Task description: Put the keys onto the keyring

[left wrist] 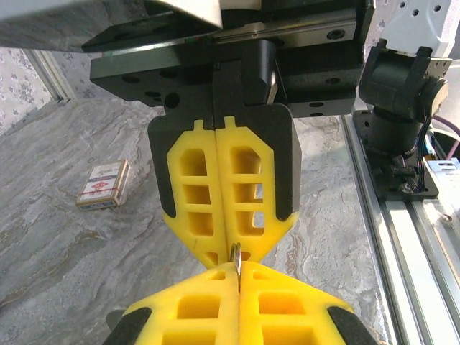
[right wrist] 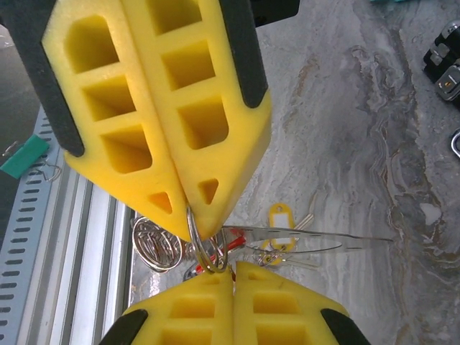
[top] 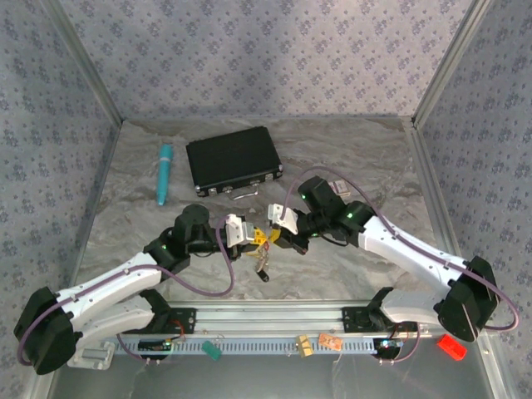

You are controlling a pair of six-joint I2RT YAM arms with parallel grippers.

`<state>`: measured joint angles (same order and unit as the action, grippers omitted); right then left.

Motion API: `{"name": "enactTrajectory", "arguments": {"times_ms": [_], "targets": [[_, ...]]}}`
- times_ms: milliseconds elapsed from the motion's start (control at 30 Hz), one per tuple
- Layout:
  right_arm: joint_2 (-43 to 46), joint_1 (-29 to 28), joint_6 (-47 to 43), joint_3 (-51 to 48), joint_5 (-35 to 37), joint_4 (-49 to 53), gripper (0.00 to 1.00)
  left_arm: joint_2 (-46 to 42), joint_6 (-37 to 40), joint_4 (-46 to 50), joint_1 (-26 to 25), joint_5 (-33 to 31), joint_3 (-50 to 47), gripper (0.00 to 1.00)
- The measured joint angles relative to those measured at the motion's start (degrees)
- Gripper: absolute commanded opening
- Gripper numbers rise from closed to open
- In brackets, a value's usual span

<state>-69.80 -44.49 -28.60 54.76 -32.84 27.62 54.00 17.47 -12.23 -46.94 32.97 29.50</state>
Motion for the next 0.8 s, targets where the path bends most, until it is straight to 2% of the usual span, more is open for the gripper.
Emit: {"name": "enactTrajectory", "arguments": {"times_ms": [67,133,500,800], "targets": [[0.13,0.07,0.50,-0.42,-0.09,-0.66,0.26,0.00,-0.02,-0.22,0.00,0.00,-0.04,0.00],[0.63,0.26,0.76,-1.22,0.02,-1.60,0.29,0.00,-0.13,-1.01,-0.07,0.04,-0.20,0.00],[8.57,1.05,1.20,-7.87,0.92,-8.83,0.30,0.11,-6.60,-7.52,-0.07,-0.96,-4.00,0.00],[11.26,1.29,4.24,-11.72,0.42,-15.91,0.31,0.11,-9.73,-13.38,-0.07,-1.51,-6.05,0.00]]}}
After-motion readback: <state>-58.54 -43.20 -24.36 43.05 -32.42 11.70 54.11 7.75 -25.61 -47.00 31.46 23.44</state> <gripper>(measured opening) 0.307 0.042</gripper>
